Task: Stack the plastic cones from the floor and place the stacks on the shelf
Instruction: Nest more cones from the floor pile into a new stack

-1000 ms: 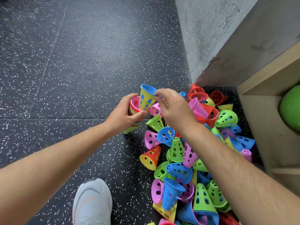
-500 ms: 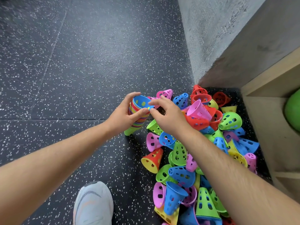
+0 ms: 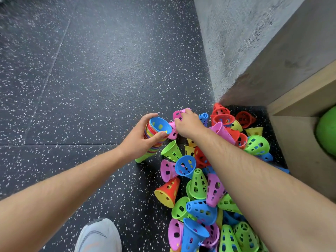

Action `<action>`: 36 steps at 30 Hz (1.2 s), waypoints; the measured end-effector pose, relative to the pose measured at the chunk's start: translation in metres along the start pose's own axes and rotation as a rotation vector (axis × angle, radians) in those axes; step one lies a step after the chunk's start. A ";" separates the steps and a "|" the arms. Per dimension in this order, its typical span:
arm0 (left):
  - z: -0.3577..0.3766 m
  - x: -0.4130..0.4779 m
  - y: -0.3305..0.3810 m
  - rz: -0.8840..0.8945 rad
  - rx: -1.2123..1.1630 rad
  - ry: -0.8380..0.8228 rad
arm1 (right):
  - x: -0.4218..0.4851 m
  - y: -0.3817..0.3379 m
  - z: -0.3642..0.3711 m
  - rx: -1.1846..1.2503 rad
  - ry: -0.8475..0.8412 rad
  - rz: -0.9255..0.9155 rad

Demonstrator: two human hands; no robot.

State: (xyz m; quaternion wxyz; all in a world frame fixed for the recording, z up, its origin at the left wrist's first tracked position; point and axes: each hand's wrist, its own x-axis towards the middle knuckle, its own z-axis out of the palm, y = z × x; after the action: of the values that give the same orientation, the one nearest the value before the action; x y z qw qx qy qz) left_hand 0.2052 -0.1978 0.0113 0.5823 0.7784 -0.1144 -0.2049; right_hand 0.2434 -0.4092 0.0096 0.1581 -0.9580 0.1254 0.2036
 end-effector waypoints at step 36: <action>-0.018 -0.020 -0.009 0.015 -0.049 0.002 | -0.085 -0.045 -0.022 0.540 -0.141 -0.183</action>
State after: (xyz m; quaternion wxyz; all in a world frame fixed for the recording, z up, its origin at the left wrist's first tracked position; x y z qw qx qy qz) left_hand 0.1949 -0.1713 0.0109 0.6030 0.7631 -0.1146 -0.2022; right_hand 0.1892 -0.3603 0.0762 0.4333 -0.8722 0.0769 0.2137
